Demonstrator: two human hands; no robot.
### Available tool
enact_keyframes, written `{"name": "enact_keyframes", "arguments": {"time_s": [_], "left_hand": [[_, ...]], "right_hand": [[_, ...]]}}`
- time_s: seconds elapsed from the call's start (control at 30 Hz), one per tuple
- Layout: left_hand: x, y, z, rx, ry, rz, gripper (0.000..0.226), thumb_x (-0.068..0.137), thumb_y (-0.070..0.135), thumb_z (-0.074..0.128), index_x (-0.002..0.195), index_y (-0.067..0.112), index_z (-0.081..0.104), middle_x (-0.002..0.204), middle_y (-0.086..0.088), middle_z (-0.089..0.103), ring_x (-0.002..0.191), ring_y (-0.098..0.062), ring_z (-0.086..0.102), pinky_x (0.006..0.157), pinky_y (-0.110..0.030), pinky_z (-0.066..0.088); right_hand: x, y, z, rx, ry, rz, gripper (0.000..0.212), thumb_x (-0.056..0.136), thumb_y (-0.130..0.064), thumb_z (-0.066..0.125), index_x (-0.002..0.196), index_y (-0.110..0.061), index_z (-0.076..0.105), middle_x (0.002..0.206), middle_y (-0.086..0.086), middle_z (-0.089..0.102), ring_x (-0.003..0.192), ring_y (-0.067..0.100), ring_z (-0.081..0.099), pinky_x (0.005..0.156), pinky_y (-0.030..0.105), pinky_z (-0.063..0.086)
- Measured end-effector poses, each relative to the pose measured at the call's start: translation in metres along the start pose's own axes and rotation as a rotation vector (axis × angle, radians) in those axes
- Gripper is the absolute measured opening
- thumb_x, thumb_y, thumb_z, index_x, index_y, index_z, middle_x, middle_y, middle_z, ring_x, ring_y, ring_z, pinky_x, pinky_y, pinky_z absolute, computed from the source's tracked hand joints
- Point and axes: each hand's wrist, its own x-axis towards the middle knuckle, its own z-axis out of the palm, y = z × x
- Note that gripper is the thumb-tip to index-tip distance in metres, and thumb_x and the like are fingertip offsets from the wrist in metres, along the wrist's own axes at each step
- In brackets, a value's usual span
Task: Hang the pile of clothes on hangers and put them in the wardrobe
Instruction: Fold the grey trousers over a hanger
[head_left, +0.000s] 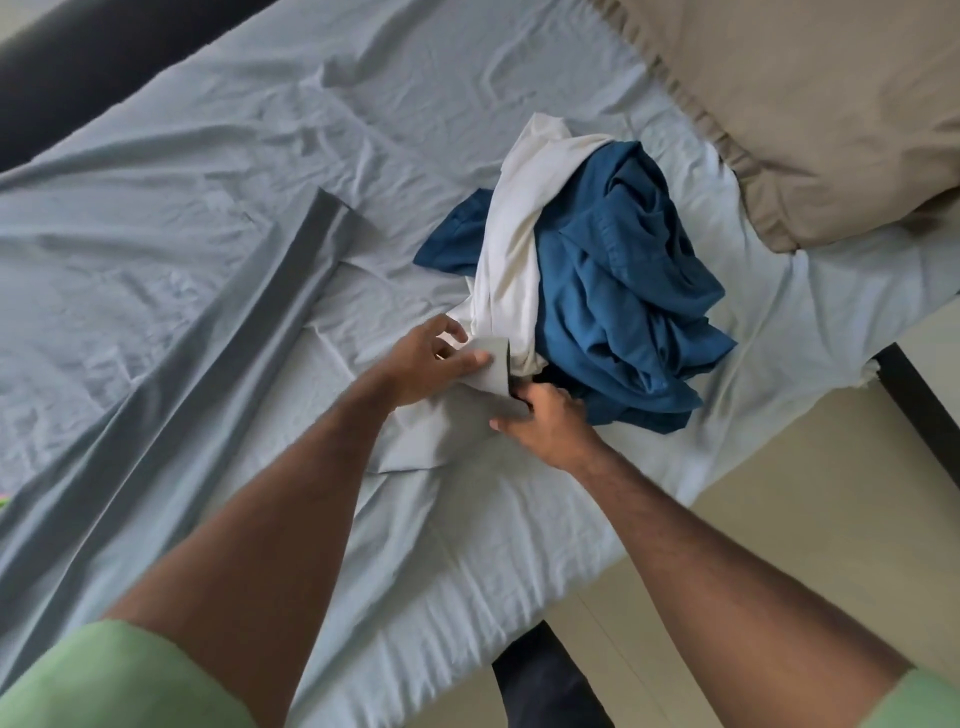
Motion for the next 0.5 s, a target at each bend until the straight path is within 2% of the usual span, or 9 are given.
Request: {"name": "enact_keyframes", "arguments": {"time_s": [0.1, 0.17, 0.23, 0.3, 0.33, 0.4, 0.43, 0.5], "left_hand": [[0.001, -0.006, 0.0, 0.083, -0.042, 0.021, 0.082, 0.054, 0.053, 0.093, 0.122, 0.032, 0.052, 0.1, -0.004, 0.069, 0.077, -0.013, 0.063, 0.066, -0.025, 0.052], [-0.001, -0.007, 0.002, 0.226, -0.075, 0.05, 0.085, 0.054, 0.036, 0.098, 0.126, 0.032, 0.052, 0.103, -0.002, 0.065, 0.081, -0.012, 0.06, 0.067, -0.016, 0.048], [-0.003, -0.005, 0.006, 0.341, -0.075, 0.085, 0.07, 0.063, 0.027, 0.095, 0.122, 0.031, 0.057, 0.102, 0.0, 0.065, 0.079, -0.008, 0.057, 0.064, -0.012, 0.043], [-0.004, 0.001, 0.01, 0.34, -0.027, 0.117, 0.045, 0.074, 0.026, 0.088, 0.112, 0.028, 0.064, 0.096, 0.001, 0.065, 0.074, -0.004, 0.055, 0.064, -0.011, 0.041], [-0.004, 0.004, 0.011, 0.295, 0.0, 0.141, 0.028, 0.081, 0.025, 0.083, 0.105, 0.025, 0.067, 0.092, -0.001, 0.067, 0.07, -0.005, 0.055, 0.065, -0.014, 0.042], [-0.003, 0.013, 0.011, 0.193, 0.031, 0.157, 0.003, 0.092, 0.02, 0.07, 0.09, 0.019, 0.07, 0.087, -0.008, 0.069, 0.07, -0.011, 0.056, 0.07, -0.026, 0.045], [0.0, 0.014, 0.008, 0.193, 0.052, 0.149, 0.01, 0.095, 0.018, 0.065, 0.086, 0.017, 0.07, 0.084, -0.008, 0.069, 0.072, -0.013, 0.057, 0.072, -0.031, 0.046], [0.007, 0.015, 0.005, 0.211, 0.083, 0.106, 0.016, 0.099, 0.016, 0.057, 0.087, 0.015, 0.068, 0.082, -0.001, 0.064, 0.076, -0.015, 0.054, 0.072, -0.03, 0.044]], "right_hand": [[0.0, -0.003, -0.001, 0.073, 0.095, -0.003, 0.036, 0.082, -0.051, 0.064, 0.106, -0.025, 0.074, 0.102, -0.003, 0.076, 0.102, 0.024, 0.066, 0.096, 0.051, 0.049], [-0.001, -0.003, -0.004, 0.127, 0.151, -0.026, 0.041, 0.082, -0.053, 0.058, 0.102, -0.022, 0.074, 0.097, -0.005, 0.076, 0.097, 0.02, 0.068, 0.093, 0.048, 0.051], [-0.006, -0.002, -0.009, 0.19, 0.212, -0.09, 0.036, 0.086, -0.049, 0.061, 0.095, -0.017, 0.073, 0.078, -0.013, 0.072, 0.076, 0.006, 0.065, 0.078, 0.035, 0.054], [-0.012, -0.004, -0.014, 0.218, 0.262, -0.135, 0.026, 0.091, -0.038, 0.07, 0.086, -0.013, 0.068, 0.058, -0.021, 0.058, 0.055, 0.001, 0.053, 0.059, 0.019, 0.042], [-0.015, -0.004, -0.016, 0.239, 0.268, -0.141, 0.024, 0.091, -0.034, 0.072, 0.085, -0.012, 0.066, 0.056, -0.021, 0.054, 0.053, 0.002, 0.05, 0.056, 0.016, 0.037], [-0.017, -0.003, -0.02, 0.314, 0.239, -0.146, 0.023, 0.087, -0.036, 0.078, 0.092, -0.016, 0.067, 0.062, -0.019, 0.057, 0.057, 0.002, 0.052, 0.057, 0.019, 0.041], [-0.018, -0.004, -0.024, 0.353, 0.191, -0.139, 0.03, 0.082, -0.038, 0.081, 0.1, -0.017, 0.069, 0.071, -0.017, 0.062, 0.065, 0.001, 0.056, 0.062, 0.023, 0.047], [-0.014, -0.002, -0.03, 0.344, 0.071, -0.123, 0.042, 0.077, -0.035, 0.085, 0.111, -0.016, 0.069, 0.088, -0.011, 0.069, 0.08, 0.004, 0.063, 0.075, 0.027, 0.053]]}}
